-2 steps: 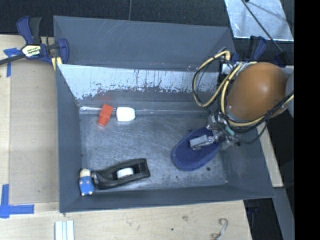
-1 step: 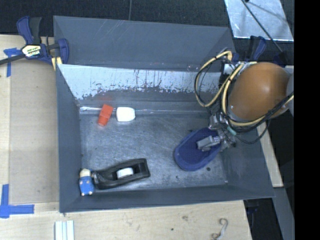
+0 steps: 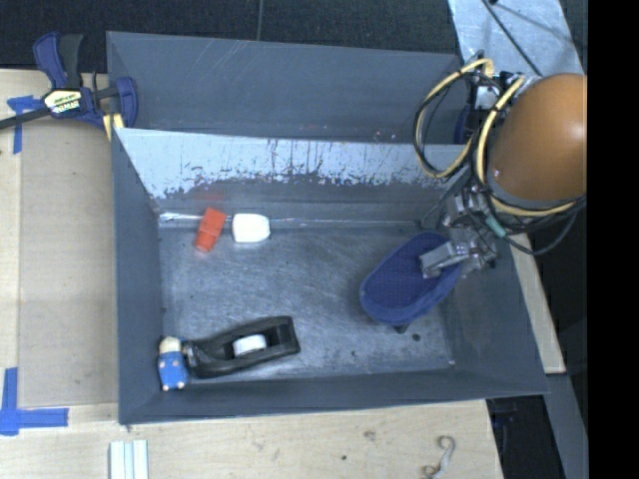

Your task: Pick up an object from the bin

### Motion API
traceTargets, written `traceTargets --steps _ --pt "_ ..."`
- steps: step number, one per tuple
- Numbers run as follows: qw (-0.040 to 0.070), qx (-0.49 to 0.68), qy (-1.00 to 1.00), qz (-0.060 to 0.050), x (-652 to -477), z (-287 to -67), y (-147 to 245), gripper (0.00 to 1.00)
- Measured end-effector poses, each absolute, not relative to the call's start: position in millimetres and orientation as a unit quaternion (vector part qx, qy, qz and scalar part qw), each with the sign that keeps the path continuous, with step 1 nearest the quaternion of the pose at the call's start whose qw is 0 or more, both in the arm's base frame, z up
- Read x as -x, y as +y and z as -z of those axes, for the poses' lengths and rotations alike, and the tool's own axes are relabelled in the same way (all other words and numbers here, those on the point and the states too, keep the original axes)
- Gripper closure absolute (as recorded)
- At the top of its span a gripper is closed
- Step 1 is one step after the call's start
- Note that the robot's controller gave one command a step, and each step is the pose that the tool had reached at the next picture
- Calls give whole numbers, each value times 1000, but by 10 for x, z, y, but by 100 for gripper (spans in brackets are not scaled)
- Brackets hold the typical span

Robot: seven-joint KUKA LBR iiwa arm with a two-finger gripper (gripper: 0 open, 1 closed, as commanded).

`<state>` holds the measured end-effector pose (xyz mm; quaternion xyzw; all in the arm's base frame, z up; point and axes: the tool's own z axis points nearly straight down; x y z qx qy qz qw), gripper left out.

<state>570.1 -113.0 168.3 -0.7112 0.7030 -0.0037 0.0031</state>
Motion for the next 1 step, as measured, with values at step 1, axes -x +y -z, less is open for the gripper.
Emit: traceTargets --steps 1 --pt "2 710 704 1 -5711 -1873 -1128 100"
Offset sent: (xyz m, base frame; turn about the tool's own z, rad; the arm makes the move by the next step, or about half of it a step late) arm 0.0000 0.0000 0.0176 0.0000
